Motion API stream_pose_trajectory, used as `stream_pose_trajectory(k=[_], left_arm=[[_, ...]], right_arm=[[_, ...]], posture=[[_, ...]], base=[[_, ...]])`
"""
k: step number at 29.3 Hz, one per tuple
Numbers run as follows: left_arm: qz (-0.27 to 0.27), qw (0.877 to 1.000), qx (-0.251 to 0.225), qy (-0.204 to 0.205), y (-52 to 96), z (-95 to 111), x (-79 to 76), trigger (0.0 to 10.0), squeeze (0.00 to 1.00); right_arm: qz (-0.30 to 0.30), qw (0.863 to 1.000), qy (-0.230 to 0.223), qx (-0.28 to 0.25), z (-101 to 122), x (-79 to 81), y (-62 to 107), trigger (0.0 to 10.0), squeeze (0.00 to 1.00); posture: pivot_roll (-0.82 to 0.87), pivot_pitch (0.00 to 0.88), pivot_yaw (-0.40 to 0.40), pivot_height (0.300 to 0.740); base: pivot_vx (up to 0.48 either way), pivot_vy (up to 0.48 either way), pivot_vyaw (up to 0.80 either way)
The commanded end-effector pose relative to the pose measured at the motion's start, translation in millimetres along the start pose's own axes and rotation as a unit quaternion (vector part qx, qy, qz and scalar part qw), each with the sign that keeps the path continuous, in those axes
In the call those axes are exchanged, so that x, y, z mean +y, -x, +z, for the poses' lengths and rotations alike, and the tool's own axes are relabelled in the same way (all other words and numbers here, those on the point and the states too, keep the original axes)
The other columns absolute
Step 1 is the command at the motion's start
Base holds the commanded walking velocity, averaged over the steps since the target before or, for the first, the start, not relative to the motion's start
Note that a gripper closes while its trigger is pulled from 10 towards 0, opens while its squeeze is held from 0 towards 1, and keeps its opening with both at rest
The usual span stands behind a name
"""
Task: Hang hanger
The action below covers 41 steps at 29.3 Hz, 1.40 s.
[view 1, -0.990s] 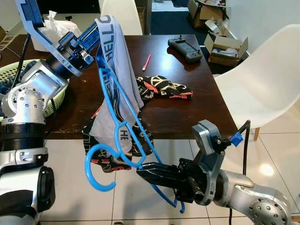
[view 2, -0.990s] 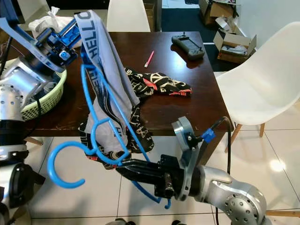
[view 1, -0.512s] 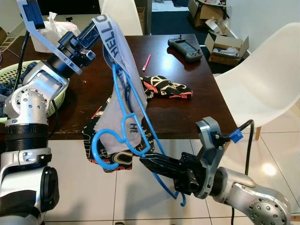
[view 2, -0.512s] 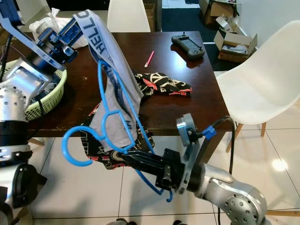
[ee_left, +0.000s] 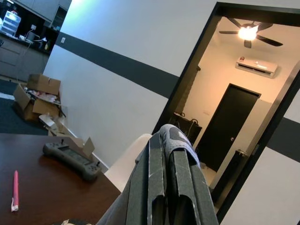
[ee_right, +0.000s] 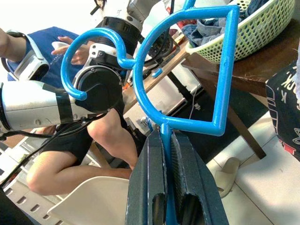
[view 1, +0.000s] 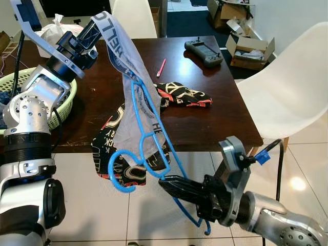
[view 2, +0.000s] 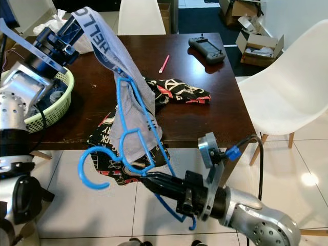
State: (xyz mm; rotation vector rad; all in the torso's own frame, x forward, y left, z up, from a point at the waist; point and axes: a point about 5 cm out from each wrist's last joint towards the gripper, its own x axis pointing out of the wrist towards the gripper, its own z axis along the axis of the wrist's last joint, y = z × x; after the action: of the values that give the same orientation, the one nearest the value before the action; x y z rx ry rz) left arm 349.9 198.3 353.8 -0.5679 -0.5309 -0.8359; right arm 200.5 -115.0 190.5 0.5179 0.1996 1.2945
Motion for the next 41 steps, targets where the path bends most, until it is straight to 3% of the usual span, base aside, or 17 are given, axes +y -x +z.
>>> stream_pose_trajectory(k=[1, 8, 10, 15, 24, 26, 30, 36, 41], left_arm=[[-0.005, 1.000, -0.005, -0.003, -2.5, 3.3, -3.0, 10.0, 0.00], [-0.007, 1.000, -0.004, 0.005, -5.6, -2.7, -5.7, 10.0, 0.00], [-0.007, 1.000, -0.006, 0.014, -7.7, -7.8, -8.7, 10.0, 0.00], [-0.005, 0.999, -0.014, 0.039, -10.0, -20.4, -14.4, 10.0, 0.00], [-0.005, 0.997, -0.023, 0.068, -11.4, -31.1, -21.1, 10.0, 0.00], [-0.011, 0.996, -0.026, 0.081, -12.4, -37.3, -28.2, 10.0, 0.00], [-0.017, 0.995, -0.028, 0.094, -13.3, -43.6, -35.9, 10.0, 0.00], [-0.032, 0.992, -0.004, 0.125, -10.3, -64.4, -52.2, 10.0, 0.00], [-0.035, 0.991, -0.001, 0.128, -9.9, -66.5, -54.5, 10.0, 0.00]], right_arm=[[0.019, 1.000, 0.001, 0.001, -0.8, 6.7, -4.2, 0.0, 0.00], [0.040, 0.999, 0.001, -0.015, 0.5, 11.1, -18.0, 0.0, 0.00], [0.034, 0.999, 0.009, -0.028, 4.1, 9.9, -31.0, 0.0, 0.00], [0.010, 0.998, 0.023, -0.052, 12.8, 4.8, -44.2, 0.0, 0.00], [-0.042, 0.997, 0.037, -0.061, 20.0, -7.0, -50.8, 0.0, 0.00], [-0.094, 0.993, 0.041, -0.051, 19.8, -18.8, -52.7, 0.0, 0.00], [-0.125, 0.990, 0.040, -0.052, 19.2, -26.5, -54.2, 0.0, 0.00], [-0.119, 0.987, 0.020, -0.108, 25.5, -28.0, -56.7, 0.0, 0.00], [-0.121, 0.986, 0.018, -0.116, 26.7, -28.9, -56.6, 0.0, 0.00]], posture=[[0.08, 0.210, 0.086, 0.740], [0.09, 0.208, 0.091, 0.740], [0.09, 0.205, 0.091, 0.740], [0.08, 0.197, 0.089, 0.740], [0.08, 0.193, 0.086, 0.740], [0.07, 0.186, 0.081, 0.740], [0.07, 0.183, 0.080, 0.740], [0.07, 0.176, 0.080, 0.740], [0.07, 0.175, 0.080, 0.740]], base=[[0.000, 0.000, 0.00], [0.000, 0.000, 0.00], [0.000, 0.000, 0.00], [0.000, 0.000, 0.00], [0.000, 0.000, 0.00], [0.000, 0.000, 0.00], [0.000, 0.000, 0.00], [0.000, 0.000, 0.00], [0.000, 0.000, 0.00]])
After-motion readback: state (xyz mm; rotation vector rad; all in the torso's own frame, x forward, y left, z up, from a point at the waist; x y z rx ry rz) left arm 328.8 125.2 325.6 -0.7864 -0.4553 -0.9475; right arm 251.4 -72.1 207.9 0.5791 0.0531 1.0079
